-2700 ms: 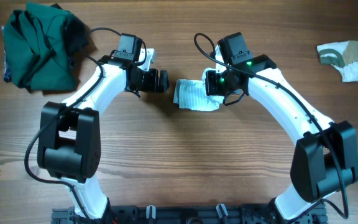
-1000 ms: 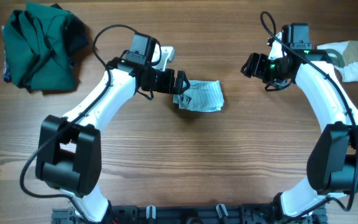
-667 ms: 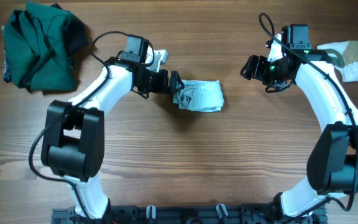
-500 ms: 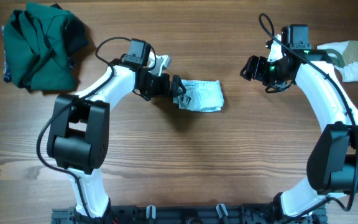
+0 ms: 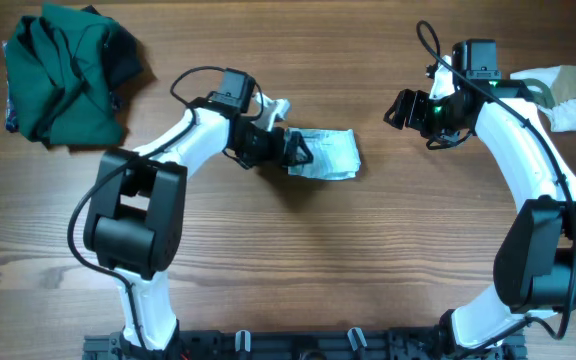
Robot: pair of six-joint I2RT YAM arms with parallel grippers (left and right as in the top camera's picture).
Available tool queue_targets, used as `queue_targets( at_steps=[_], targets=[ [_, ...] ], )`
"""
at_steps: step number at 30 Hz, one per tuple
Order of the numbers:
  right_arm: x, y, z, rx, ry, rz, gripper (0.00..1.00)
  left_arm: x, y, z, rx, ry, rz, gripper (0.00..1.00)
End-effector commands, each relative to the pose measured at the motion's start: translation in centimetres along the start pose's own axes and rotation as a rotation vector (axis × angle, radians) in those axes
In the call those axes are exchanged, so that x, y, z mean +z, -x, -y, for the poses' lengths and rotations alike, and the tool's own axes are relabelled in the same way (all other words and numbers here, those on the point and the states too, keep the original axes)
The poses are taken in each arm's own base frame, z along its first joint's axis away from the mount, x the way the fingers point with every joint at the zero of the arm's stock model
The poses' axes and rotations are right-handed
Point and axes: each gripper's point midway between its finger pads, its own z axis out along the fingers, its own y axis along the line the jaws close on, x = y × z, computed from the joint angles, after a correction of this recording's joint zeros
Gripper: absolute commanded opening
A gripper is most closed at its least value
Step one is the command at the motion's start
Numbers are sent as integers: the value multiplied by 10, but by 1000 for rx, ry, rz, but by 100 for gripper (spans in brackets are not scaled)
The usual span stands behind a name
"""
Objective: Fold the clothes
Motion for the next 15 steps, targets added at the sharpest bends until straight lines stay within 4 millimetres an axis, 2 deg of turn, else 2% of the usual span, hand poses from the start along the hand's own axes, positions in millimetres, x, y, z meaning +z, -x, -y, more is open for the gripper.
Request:
queue_targets(
  at_steps=[1, 7, 12, 15],
  targets=[
    [0, -2, -3, -19, 23, -8, 85, 12, -10, -2, 21, 12, -36, 100],
    [0, -4, -4, -17, 24, -16, 85, 15, 2, -8, 50, 34, 4, 100],
    [0, -5, -3, -15, 23, -19, 84, 30, -4, -21, 26, 37, -21, 100],
    [0, -6, -4, -15, 28, -21, 84, 32, -4, -22, 26, 37, -22, 100]
  ],
)
